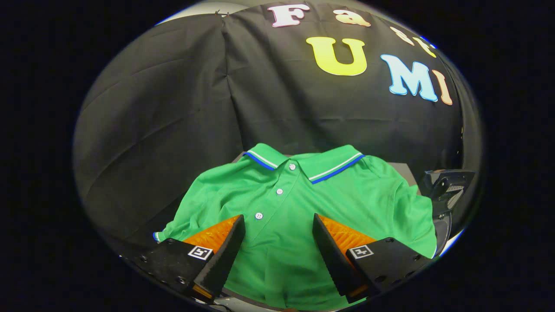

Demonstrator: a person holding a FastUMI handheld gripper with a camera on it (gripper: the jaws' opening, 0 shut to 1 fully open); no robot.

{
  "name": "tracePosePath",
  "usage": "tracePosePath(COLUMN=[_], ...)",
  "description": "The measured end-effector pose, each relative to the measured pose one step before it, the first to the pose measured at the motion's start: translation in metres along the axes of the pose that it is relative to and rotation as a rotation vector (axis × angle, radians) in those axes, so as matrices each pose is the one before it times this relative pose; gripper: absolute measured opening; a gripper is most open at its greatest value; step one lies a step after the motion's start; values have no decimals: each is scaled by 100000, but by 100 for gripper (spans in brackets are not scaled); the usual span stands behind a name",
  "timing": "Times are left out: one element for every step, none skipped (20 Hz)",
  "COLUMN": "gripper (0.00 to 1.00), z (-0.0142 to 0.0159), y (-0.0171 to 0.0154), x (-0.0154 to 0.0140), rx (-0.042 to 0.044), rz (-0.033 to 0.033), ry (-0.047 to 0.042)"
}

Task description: Put the clothes into the washing machine and then close the washing machine lid.

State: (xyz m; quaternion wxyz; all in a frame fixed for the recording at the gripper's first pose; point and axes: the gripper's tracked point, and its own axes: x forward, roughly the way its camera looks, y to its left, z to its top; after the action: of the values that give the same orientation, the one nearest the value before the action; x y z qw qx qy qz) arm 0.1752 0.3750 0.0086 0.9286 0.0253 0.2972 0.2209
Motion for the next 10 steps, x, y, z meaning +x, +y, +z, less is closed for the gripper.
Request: tracePosePath(gripper=[98,98,98,98,96,82,68,54,40,26], z=[456,-413,231,-348,178,-235,-102,8,139,86], y=[-35,75,-73,-207,-169,-75,8,-69,89,391], x=[190,-83,7,154,-201,114,166,9,95,201], rx=[-558,-1089,-1096,-898,-765,694,1747,1851,2715,4370], rz=[-116,-222,-621,-947,-1287,-16,97,1124,2452,3049], ry=[-1481,1736,-324,1197,302,474,869,246,716,455])
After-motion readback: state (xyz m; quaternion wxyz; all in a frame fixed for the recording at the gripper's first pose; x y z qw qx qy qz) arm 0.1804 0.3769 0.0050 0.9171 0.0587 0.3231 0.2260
